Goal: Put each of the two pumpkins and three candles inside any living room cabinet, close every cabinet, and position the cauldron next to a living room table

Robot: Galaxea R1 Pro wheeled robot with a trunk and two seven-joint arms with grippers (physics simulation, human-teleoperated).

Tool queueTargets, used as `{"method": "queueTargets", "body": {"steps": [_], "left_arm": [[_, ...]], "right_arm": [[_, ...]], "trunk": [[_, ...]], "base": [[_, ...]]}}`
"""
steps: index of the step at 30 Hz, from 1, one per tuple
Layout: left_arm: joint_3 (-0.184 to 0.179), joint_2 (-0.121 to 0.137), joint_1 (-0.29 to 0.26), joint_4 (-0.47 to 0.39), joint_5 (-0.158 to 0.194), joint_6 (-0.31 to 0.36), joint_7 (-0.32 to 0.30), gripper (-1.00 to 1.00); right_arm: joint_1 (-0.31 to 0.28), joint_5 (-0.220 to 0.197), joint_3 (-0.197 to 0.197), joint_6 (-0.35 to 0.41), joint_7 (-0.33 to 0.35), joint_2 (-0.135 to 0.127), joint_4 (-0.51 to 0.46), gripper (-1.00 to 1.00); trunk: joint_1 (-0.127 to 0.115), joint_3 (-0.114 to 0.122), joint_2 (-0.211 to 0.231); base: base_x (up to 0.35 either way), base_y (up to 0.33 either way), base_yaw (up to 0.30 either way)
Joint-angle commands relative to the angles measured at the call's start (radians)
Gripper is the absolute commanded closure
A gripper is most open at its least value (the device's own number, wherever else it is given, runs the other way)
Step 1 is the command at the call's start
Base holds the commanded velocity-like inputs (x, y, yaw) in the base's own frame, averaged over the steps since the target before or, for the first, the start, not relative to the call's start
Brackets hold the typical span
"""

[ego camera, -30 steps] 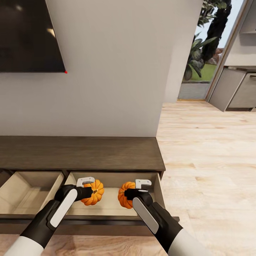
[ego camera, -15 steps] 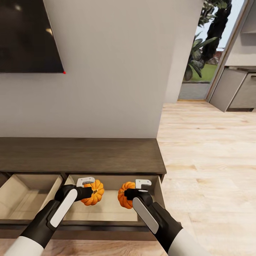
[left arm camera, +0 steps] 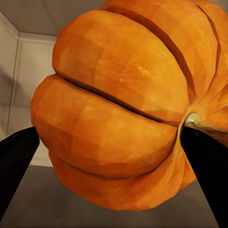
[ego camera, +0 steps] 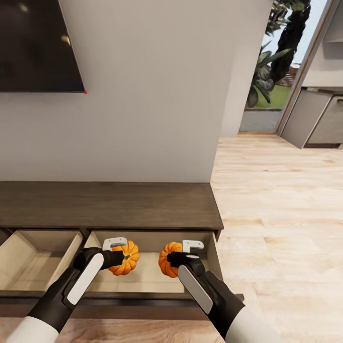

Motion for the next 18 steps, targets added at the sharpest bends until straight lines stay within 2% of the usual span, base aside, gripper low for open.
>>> {"method": "queueTargets", "body": {"steps": [1,7,18], "left_arm": [[-0.003,0.001,-0.001,-0.001,0.01,0.0,0.011,1.0],[-0.003,0.001,-0.001,-0.001,0.01,0.0,0.011,1.0],[-0.004,0.0,-0.001,-0.001,0.013,0.0,0.011,1.0]], "right_arm": [[-0.001,-0.006,0.002,-0.007,-0.009,0.0,0.0,1.0],[-0.001,-0.006,0.002,-0.053,-0.005,0.0,0.032,1.0],[-0.001,-0.004,0.002,-0.063,-0.004,0.001,0.035,1.0]], "trunk": [[0.004,-0.004,-0.008],[0.027,-0.023,-0.05],[0.069,-0.057,-0.127]], "base": [[0.0,0.0,0.0],[0.0,0.0,0.0],[0.0,0.0,0.0]]}}
